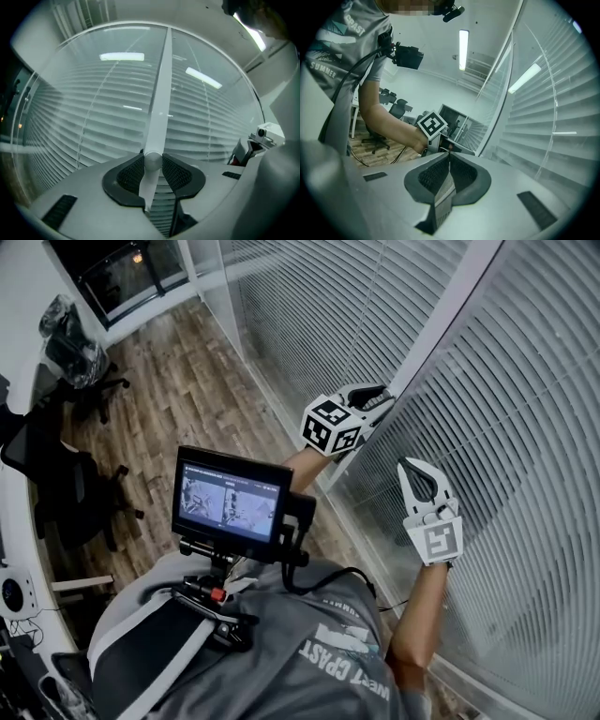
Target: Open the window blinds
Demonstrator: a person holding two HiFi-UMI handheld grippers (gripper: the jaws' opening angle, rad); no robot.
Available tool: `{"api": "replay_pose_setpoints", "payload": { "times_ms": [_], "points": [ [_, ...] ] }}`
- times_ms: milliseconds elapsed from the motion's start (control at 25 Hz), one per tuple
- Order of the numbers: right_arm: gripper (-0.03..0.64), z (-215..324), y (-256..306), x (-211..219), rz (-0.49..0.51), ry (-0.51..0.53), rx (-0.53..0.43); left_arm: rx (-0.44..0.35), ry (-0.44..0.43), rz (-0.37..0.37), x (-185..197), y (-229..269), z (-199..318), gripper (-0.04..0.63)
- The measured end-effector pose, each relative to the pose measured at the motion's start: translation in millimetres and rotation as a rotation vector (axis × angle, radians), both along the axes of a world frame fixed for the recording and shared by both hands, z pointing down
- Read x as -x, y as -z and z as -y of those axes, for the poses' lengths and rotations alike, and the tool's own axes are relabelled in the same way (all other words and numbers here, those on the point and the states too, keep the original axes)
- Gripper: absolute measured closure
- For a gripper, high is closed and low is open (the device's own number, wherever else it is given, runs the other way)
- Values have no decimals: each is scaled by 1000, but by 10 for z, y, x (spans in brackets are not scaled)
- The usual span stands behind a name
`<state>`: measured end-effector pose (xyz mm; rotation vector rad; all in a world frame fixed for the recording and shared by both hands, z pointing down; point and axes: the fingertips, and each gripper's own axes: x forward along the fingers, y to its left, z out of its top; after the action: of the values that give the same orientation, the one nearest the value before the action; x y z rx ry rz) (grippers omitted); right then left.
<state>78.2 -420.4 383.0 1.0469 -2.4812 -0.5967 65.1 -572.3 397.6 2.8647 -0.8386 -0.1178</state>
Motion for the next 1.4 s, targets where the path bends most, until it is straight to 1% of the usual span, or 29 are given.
{"api": "replay_pose_setpoints", "payload": {
  "times_ms": [80,240,280,320,360,400,440,480,600,680,720,760,800,840,880,960,1000,1040,1080,1200,1320,1400],
  "points": [
    [614,-146,-34,-32,1,-6,-4,72,-17,-66,-16,-37,-111,469],
    [614,-260,-109,-50,5,-12,-8,267,-57,-257,-11,-144,-151,468],
    [614,-256,-81,-49,8,-15,-5,297,-63,-289,-10,-125,-133,468],
    [614,-253,-48,-49,9,-18,-3,305,-65,-299,-13,-96,-121,468],
    [614,-252,-22,-48,9,-17,-5,283,-61,-279,-20,-69,-116,468],
    [614,-254,-8,-46,6,-15,-7,231,-49,-225,-29,-47,-120,468],
    [614,-257,-8,-46,3,-14,-9,151,-29,-140,-38,-29,-131,468],
    [614,-259,-15,-48,0,-13,-8,47,-2,-32,-45,-12,-144,468],
    [614,-261,-44,-54,5,-15,-3,-315,88,336,-67,5,-182,438],
    [614,-259,-55,-48,3,-14,-3,-547,132,593,-116,-46,-198,425],
    [614,-256,-55,-37,3,-12,-4,-649,147,717,-143,-94,-196,425],
    [614,-254,-53,-24,4,-10,-5,-726,156,816,-165,-147,-187,425],
    [614,-251,-56,-12,5,-9,-3,-776,164,876,-177,-187,-174,425],
    [614,-248,-63,-3,5,-9,-1,-802,172,898,-180,-202,-159,435],
    [614,-246,-75,3,2,-9,2,-813,180,897,-176,-199,-145,466],
    [614,-248,-101,4,-4,-10,6,-802,185,868,-170,-188,-132,466],
    [614,-250,-110,1,-6,-11,8,-774,181,836,-169,-189,-130,468],
    [614,-250,-113,-2,-6,-11,8,-720,170,780,-165,-194,-127,469],
    [614,-250,-110,-3,-5,-11,7,-643,152,702,-156,-198,-121,469],
    [614,-246,-84,-9,11,-14,6,-379,97,435,-113,-194,-107,469],
    [614,-242,-80,-36,10,-17,5,-156,45,192,-98,-152,-98,469],
    [614,-240,-82,-43,12,-15,4,-16,14,47,-83,-136,-89,469]
  ]
}}
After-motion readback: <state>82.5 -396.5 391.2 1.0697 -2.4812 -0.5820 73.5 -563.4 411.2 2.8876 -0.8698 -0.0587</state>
